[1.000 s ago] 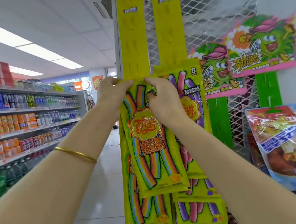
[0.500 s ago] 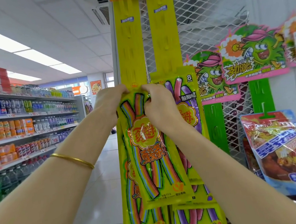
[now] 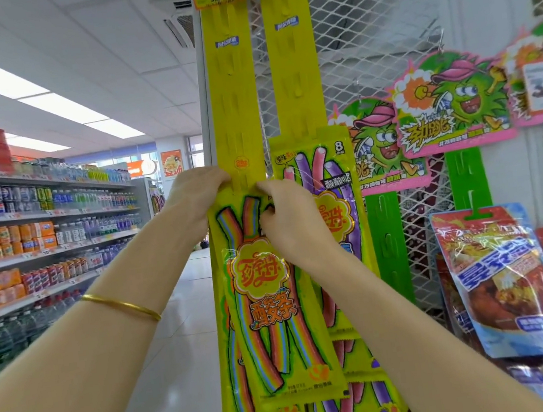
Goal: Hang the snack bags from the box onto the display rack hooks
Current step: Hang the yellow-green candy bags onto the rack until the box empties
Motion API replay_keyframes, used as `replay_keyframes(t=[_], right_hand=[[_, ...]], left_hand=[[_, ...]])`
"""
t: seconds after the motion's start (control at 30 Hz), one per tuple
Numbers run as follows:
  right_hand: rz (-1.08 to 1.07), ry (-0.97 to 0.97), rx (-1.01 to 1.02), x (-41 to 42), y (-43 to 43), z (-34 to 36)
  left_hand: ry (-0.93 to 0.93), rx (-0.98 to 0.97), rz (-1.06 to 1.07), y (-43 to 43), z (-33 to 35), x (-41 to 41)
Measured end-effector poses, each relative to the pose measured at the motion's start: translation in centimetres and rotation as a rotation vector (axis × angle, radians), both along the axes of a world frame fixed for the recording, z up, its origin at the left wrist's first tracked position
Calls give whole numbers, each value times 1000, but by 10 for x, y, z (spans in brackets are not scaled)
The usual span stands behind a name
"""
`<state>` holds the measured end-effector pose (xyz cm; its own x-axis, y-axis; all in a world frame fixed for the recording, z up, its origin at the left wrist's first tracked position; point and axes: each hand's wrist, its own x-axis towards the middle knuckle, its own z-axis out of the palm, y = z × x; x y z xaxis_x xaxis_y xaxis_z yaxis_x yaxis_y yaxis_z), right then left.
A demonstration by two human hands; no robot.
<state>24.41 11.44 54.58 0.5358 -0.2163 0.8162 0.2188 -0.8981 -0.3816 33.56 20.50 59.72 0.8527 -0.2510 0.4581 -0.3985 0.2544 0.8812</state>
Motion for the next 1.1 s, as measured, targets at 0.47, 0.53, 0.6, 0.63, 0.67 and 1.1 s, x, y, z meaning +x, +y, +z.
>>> replay_keyframes(t=[0.47, 0.53, 0.6, 0.63, 0.67, 1.1], right_hand=[[2, -197, 65, -26, 23, -50], [-13, -197, 58, -32, 24, -62], [-33, -192, 23, -38, 26, -77], [-41, -217, 6, -41, 27, -88], [-45, -243, -3, -45, 29, -98], [120, 707, 259, -79, 16, -466]], left_hand=[[-427, 180, 271, 25, -48, -21], [-498, 199, 355, 30, -62, -30], [-545, 205, 398, 35, -83, -39], [-562, 199, 405, 37, -97, -43], [-578, 192, 405, 38, -112, -50], [-48, 669, -1, 71, -478, -103]])
